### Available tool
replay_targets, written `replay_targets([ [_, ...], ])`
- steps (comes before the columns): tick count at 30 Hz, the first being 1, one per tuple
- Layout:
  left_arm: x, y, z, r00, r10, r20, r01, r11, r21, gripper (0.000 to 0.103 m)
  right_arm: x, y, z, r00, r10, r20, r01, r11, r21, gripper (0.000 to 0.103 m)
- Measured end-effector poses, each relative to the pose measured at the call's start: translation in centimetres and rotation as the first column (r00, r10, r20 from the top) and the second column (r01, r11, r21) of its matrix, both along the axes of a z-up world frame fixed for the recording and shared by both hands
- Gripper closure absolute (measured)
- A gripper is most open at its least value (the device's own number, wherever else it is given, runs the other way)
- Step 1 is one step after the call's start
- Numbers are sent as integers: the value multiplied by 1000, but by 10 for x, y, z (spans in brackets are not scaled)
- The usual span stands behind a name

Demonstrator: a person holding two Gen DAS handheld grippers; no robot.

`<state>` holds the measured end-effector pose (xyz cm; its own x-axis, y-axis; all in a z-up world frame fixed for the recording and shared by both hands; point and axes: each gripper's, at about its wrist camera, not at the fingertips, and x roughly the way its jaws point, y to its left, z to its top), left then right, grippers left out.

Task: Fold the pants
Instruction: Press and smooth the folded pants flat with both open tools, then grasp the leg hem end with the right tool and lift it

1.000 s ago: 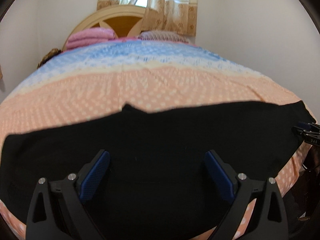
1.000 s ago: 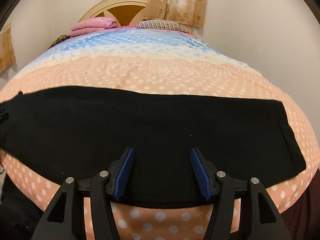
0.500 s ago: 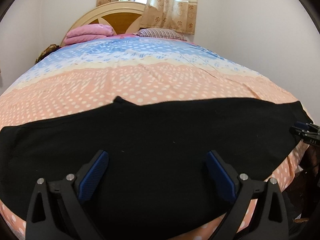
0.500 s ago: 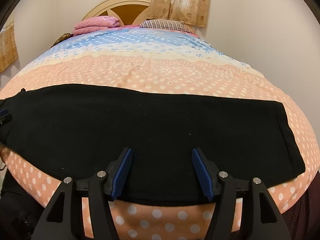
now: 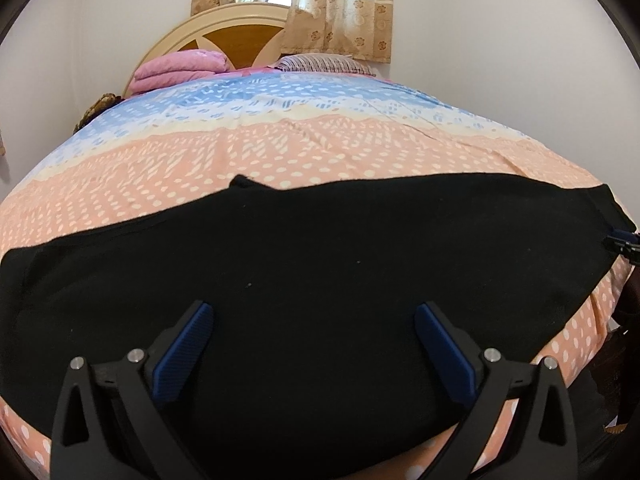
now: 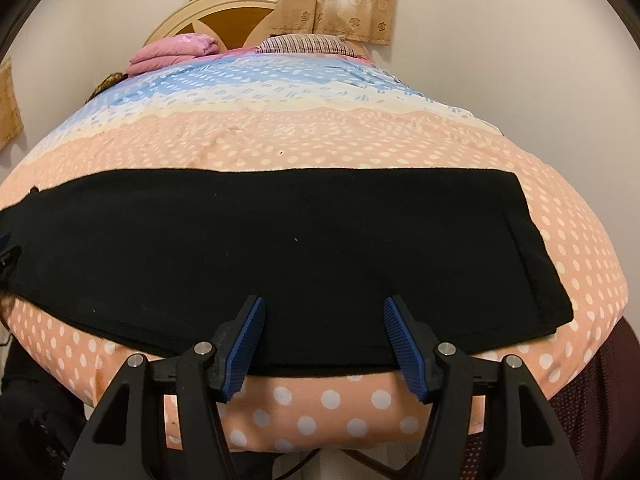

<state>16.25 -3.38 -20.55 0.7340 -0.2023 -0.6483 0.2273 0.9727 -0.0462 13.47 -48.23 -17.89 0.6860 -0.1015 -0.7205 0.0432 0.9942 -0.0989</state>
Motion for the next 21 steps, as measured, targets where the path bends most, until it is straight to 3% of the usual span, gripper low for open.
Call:
replay_targets([
  [5, -4, 5, 5, 1000, 18, 22, -18, 1000, -5, 0, -16, -39, 14, 994, -97, 56, 91, 991, 95, 40],
  [8, -2, 5, 1, 1000, 13, 14, -13, 1000, -17, 0, -21, -73, 14, 984, -173, 34, 165, 970, 177, 39],
  [11, -3, 4, -2, 1000, 10, 21, -10, 1000, -5, 0, -30, -88, 18, 984, -174, 45, 158, 955, 251, 40],
  [15, -2, 12, 7, 999, 36, 35, -37, 999, 22, 0, -47, -107, 35, 966, -232, 115, 194, 942, 274, 40],
  [21, 5, 62, 20, 985, 159, 63, -160, 987, 5, 0, -65, -159, 36, 930, -354, 97, 272, 842, 466, 40],
])
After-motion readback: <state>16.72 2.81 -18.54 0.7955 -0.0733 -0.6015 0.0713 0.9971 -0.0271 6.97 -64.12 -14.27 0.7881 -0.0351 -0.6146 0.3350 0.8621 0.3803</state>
